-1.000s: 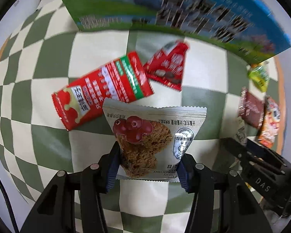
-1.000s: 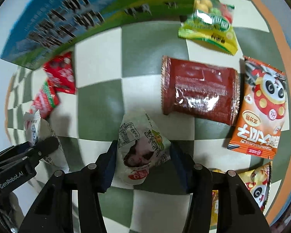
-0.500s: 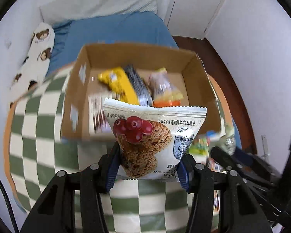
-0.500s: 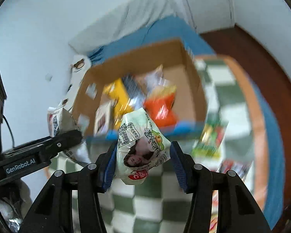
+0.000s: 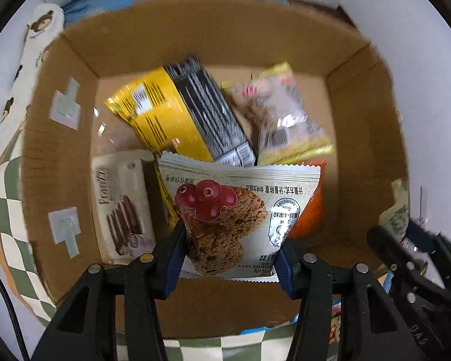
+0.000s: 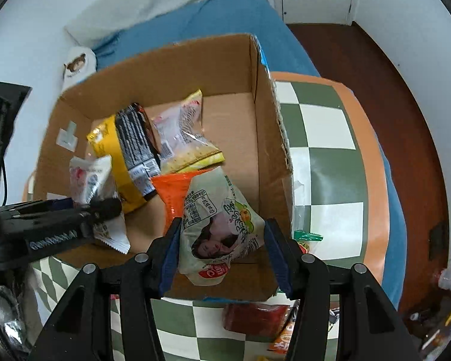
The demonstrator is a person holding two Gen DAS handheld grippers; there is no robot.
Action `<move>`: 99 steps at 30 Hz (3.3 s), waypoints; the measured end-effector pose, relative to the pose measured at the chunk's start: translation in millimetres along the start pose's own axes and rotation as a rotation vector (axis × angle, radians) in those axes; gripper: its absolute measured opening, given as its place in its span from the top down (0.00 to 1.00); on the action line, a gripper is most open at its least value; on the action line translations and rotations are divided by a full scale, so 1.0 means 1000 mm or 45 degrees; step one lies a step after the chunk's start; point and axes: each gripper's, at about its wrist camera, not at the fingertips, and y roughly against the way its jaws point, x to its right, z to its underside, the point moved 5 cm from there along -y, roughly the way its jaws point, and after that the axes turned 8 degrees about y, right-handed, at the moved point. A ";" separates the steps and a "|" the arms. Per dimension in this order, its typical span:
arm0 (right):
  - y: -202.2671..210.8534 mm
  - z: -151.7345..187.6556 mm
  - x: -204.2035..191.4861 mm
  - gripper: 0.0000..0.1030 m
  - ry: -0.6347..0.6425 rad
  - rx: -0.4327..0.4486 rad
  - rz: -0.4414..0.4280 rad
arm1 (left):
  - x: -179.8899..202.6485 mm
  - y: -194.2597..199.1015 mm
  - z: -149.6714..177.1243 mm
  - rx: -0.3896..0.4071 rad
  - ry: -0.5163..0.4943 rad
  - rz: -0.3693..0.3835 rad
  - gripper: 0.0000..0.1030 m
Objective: Organize snacks
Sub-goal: 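Carry both packets into the box and open both grippers, then grasp the red sachet with the left gripper while the right grasps the brown wafer pack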
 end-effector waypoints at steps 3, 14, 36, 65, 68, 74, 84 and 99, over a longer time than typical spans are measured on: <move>-0.007 -0.005 -0.001 0.26 0.003 -0.037 -0.017 | -0.001 -0.006 -0.002 -0.008 0.001 -0.002 0.50; 0.000 -0.009 -0.011 0.08 0.046 -0.021 0.050 | -0.022 0.016 -0.011 0.121 0.045 -0.042 0.10; 0.097 0.034 -0.040 0.08 0.091 0.326 0.096 | -0.046 0.129 0.071 0.564 0.075 -0.052 0.10; -0.030 0.145 0.019 0.32 0.150 -0.041 -0.068 | -0.116 0.020 0.187 0.371 0.377 -0.253 0.10; -0.054 0.153 -0.003 0.18 0.459 -0.106 0.065 | -0.133 -0.005 0.201 0.300 0.416 -0.318 0.10; -0.094 0.169 -0.031 0.16 0.868 -0.238 0.209 | -0.142 -0.026 0.211 0.256 0.419 -0.379 0.10; -0.114 0.155 -0.005 0.28 0.475 -0.331 0.079 | -0.098 -0.041 0.178 0.326 -0.182 -0.625 0.10; -0.085 0.154 0.013 0.21 -0.162 -0.262 -0.223 | -0.081 -0.070 0.160 0.199 -0.610 -0.498 0.51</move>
